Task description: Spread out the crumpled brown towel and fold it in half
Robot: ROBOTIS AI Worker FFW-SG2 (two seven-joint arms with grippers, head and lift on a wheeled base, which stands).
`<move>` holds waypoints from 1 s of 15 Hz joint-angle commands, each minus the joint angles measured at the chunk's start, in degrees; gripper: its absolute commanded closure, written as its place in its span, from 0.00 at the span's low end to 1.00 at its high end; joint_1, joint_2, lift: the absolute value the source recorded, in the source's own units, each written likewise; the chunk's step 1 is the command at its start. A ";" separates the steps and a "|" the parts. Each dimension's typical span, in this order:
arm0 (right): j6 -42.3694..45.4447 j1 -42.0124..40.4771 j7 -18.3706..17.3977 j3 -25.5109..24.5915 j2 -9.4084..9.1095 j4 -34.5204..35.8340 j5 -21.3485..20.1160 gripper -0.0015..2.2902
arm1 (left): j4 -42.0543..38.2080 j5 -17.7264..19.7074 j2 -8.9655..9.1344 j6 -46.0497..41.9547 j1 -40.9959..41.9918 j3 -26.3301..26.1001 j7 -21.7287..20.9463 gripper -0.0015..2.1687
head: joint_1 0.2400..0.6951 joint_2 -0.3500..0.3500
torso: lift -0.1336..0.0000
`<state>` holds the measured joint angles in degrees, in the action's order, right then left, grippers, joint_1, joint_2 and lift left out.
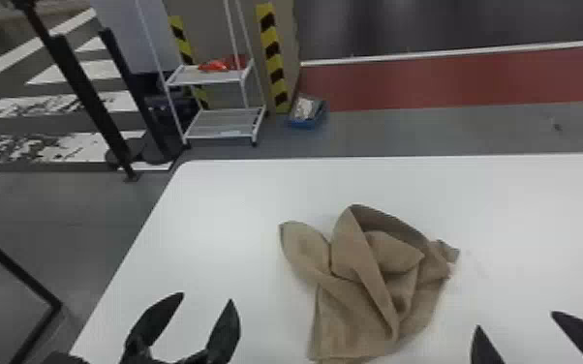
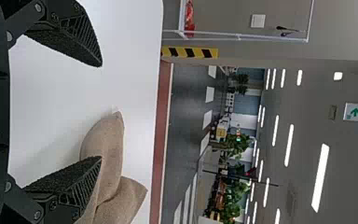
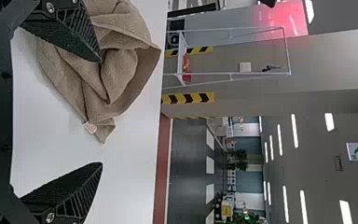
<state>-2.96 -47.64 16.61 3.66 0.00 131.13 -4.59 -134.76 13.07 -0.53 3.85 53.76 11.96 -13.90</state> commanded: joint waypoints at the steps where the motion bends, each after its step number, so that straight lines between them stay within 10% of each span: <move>1: -1.40 2.12 1.06 -0.23 -0.05 -0.35 -5.08 0.04 | -0.24 0.03 0.68 2.79 -0.24 -0.10 -1.40 0.09 | 1.00 0.84 | 0.07; 4: -9.13 6.33 7.39 -1.46 -0.05 2.73 -10.97 0.04 | -0.41 0.03 0.68 4.20 -0.24 -0.10 -1.92 0.09 | 1.00 0.81 | 0.07; 10: -24.42 25.85 42.10 3.29 2.29 1.14 -30.66 0.05 | -2.17 0.03 0.68 8.06 0.38 0.08 -3.59 0.09 | 1.00 0.88 | 0.07; 15: -29.35 32.88 55.11 5.75 7.38 -1.49 -38.13 0.07 | -3.14 0.03 0.68 9.47 0.82 0.78 -3.77 0.09 | 1.00 0.93 | 0.07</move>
<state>-32.03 -16.11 70.65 9.29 5.82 130.51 -41.14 -137.42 13.09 -0.53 12.91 54.40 12.65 -17.67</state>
